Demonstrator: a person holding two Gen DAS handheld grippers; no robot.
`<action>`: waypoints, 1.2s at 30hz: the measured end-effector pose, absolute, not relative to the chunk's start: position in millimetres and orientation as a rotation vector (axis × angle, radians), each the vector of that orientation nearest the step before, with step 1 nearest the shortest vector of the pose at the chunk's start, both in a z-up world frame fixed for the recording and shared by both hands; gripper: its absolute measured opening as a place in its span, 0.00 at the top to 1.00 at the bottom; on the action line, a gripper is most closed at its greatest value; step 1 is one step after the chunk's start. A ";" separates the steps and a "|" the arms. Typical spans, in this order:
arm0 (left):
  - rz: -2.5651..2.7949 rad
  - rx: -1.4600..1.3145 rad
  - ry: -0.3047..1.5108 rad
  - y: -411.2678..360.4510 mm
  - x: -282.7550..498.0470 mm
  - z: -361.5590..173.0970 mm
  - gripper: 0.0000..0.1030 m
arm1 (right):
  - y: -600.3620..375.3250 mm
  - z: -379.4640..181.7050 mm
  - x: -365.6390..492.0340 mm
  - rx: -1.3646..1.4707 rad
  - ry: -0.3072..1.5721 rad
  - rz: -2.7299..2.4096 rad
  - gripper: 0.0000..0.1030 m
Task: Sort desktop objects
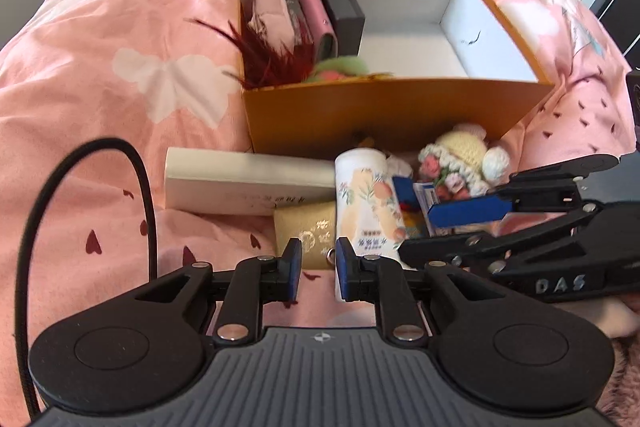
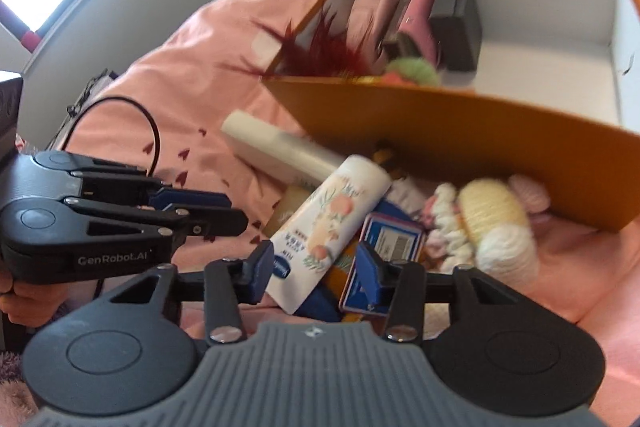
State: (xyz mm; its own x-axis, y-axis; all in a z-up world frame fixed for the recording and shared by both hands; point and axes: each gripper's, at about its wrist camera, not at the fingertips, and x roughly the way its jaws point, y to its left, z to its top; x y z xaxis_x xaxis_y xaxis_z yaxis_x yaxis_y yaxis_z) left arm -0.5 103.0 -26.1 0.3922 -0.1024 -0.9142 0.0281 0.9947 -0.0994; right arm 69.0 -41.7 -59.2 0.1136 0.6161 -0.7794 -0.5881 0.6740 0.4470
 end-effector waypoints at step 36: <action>-0.156 -0.074 1.210 91.0 -1.6 -41.2 0.82 | -61.8 -49.0 66.2 0.125 1.144 0.855 0.94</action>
